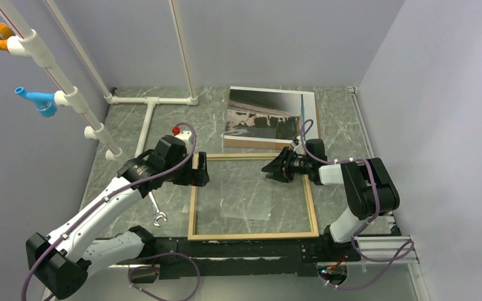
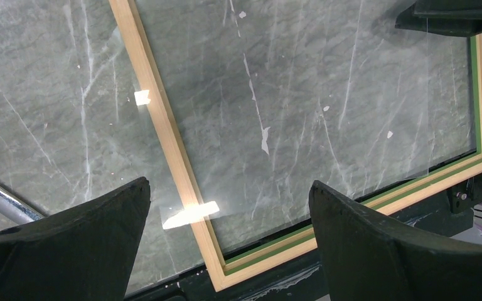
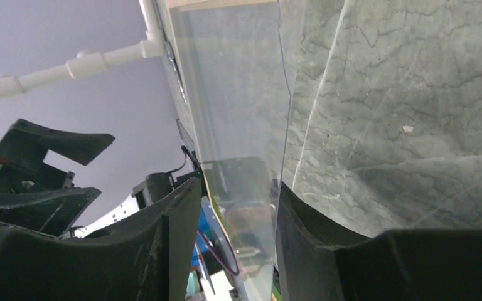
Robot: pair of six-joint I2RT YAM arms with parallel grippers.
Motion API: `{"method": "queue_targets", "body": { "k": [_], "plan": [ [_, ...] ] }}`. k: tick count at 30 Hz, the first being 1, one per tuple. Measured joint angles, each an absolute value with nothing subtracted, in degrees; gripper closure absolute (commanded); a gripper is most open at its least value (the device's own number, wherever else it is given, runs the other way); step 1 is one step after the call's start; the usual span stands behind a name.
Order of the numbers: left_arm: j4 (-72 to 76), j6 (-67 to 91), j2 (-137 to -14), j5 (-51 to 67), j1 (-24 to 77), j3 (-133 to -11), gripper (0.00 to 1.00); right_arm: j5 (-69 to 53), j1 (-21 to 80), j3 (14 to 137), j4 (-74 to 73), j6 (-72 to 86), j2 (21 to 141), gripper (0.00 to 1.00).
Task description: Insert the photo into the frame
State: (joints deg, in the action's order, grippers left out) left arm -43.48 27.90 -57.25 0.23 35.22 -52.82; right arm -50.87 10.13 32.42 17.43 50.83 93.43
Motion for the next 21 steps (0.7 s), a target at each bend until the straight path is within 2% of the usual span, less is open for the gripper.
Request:
{"method": "queue_targets", "body": {
  "k": [9,13,21],
  "plan": [
    [-43.18,28.29,-57.49,0.25,35.22,-52.64,0.01,-49.34,10.20,26.15,43.29,66.89,95.64,0.59],
    [-42.28,28.75,-57.49,0.71,35.18,-51.88,0.01,-49.39,10.22,24.08,55.48,73.23,100.12,0.73],
    [-40.88,29.63,-58.26,1.45,34.87,-50.28,0.01,-49.34,10.61,22.09,67.55,80.44,106.67,0.75]
  ]
}}
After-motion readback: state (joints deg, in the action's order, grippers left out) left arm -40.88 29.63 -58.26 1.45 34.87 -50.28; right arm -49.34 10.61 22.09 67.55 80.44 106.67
